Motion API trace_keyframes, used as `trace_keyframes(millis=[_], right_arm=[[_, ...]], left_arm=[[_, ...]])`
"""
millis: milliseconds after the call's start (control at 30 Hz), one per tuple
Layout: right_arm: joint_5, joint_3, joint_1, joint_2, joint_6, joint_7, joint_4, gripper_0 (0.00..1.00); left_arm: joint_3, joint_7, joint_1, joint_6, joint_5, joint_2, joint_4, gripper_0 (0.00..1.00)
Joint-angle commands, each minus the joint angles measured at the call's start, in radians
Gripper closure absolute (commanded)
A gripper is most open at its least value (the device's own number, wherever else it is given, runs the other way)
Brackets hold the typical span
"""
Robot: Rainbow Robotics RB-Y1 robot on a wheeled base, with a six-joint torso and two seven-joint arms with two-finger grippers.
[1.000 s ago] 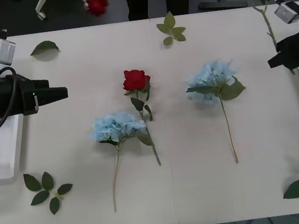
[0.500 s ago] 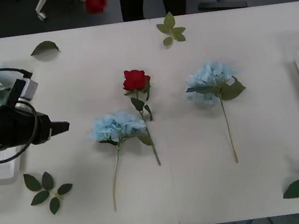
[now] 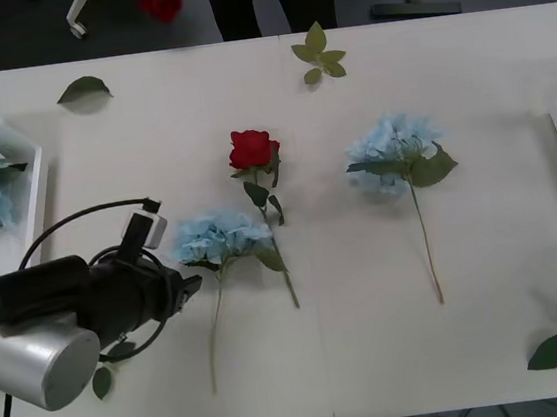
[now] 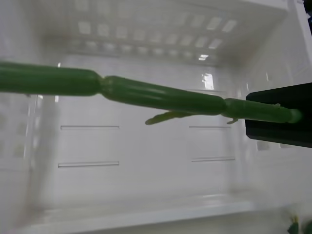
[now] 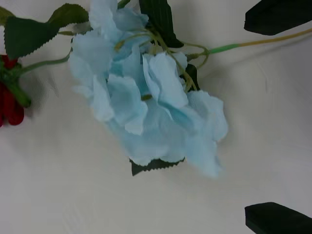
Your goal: Place the red flowers into the right box and the blue flowers into the left box. If a person shows an open palm, hand one flower to the person first, then continue sorting.
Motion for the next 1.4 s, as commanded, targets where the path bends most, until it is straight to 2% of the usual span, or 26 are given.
trace_keyframes(millis=[33, 233, 533, 867, 900, 933, 1033, 1067, 1233, 1267, 1333, 1400], right_arm=[[0.041, 0.039, -0.003, -0.022, -0.062, 0.057, 0.065, 1.00], [0.064, 0.113, 0.014, -0.022, -0.194, 0.117, 0.159, 1.00], [0.184, 0.143, 0.014, 0.012, -0.246, 0.118, 0.218, 1.00], [0.221, 0.271, 0.014, 0.012, -0.401, 0.109, 0.306, 1.00], [0.227, 0.284, 0.014, 0.012, -0.420, 0.108, 0.314, 1.00], [0.236, 0.301, 0.014, 0.012, -0.444, 0.106, 0.324, 1.00], [0.236, 0.338, 0.014, 0.012, -0.493, 0.097, 0.346, 1.00], [0.235, 0.343, 0.014, 0.012, -0.498, 0.094, 0.346, 1.00], [0.244, 0.343, 0.014, 0.024, -0.506, 0.088, 0.341, 1.00], [0.244, 0.343, 0.014, 0.024, -0.504, 0.088, 0.340, 0.92], [0.244, 0.343, 0.014, 0.024, -0.506, 0.088, 0.333, 0.65], [0.244, 0.343, 0.014, 0.024, -0.504, 0.089, 0.335, 0.54]], left_arm=[[-0.063, 0.040, 0.026, -0.049, -0.093, -0.025, -0.027, 0.00], [-0.155, 0.065, 0.022, -0.068, -0.228, -0.049, 0.011, 0.00], [-0.224, 0.086, -0.010, -0.267, -0.372, -0.118, 0.251, 0.00], [-0.238, 0.094, -0.075, -0.273, -0.400, -0.183, 0.347, 0.00], [-0.238, 0.095, -0.078, -0.273, -0.401, -0.183, 0.350, 0.05], [-0.238, 0.095, -0.079, -0.273, -0.401, -0.183, 0.352, 0.23], [-0.238, 0.095, -0.081, -0.273, -0.403, -0.183, 0.352, 0.88], [-0.238, 0.095, -0.081, -0.273, -0.403, -0.183, 0.352, 1.00], [-0.238, 0.101, -0.081, -0.273, -0.403, -0.180, 0.352, 1.00], [-0.238, 0.103, -0.081, -0.273, -0.403, -0.178, 0.350, 1.00], [-0.233, 0.109, -0.086, -0.273, -0.398, -0.174, 0.346, 1.00], [-0.224, 0.114, -0.087, -0.273, -0.383, -0.169, 0.332, 1.00]])
